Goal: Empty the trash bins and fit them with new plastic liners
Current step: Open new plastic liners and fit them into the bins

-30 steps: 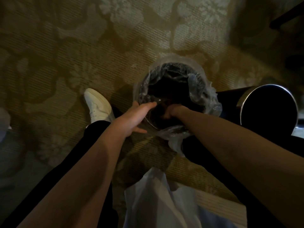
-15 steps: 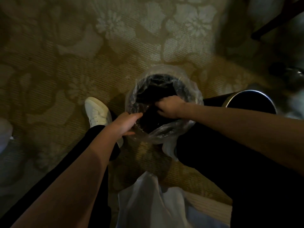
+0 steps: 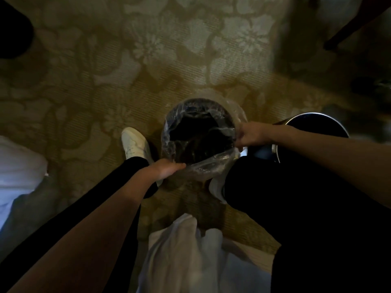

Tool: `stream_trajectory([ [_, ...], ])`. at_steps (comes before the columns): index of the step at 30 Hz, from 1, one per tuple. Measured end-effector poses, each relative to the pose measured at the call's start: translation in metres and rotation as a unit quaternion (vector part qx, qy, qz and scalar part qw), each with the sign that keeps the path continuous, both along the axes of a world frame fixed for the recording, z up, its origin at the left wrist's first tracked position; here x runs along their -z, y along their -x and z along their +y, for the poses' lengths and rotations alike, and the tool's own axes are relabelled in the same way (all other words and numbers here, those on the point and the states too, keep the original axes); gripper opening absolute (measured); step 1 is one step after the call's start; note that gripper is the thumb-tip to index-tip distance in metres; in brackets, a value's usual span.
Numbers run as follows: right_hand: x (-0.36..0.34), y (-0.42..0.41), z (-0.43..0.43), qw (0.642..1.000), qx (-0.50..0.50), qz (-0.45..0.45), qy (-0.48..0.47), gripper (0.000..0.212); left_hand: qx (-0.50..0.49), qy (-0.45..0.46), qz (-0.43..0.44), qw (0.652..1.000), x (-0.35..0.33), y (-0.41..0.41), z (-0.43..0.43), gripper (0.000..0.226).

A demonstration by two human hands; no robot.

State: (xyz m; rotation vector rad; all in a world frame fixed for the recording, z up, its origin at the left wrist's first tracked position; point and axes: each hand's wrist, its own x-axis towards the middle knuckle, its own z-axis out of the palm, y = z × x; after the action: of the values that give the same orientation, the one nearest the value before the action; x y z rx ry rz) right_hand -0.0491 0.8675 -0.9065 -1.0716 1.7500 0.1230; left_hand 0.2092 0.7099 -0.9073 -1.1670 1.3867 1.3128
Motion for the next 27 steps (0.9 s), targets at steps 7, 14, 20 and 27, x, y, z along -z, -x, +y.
stream_trajectory([
  [7,0.018,-0.006,0.018,0.996,-0.072,0.049,0.01,0.043,0.131,0.058,0.014,0.99,0.015,-0.004,0.008,0.08],
  [14,0.028,-0.012,0.024,0.968,-0.222,0.117,-0.023,0.084,0.277,0.173,0.096,0.94,0.019,-0.016,0.017,0.059],
  [20,0.036,-0.007,0.018,0.967,-0.203,0.147,-0.038,0.08,0.43,0.264,0.096,0.858,0.031,-0.024,0.013,0.053],
  [27,0.042,-0.011,0.014,0.967,-0.193,0.157,-0.053,0.068,0.498,0.282,0.037,0.819,0.034,-0.016,0.009,0.057],
])
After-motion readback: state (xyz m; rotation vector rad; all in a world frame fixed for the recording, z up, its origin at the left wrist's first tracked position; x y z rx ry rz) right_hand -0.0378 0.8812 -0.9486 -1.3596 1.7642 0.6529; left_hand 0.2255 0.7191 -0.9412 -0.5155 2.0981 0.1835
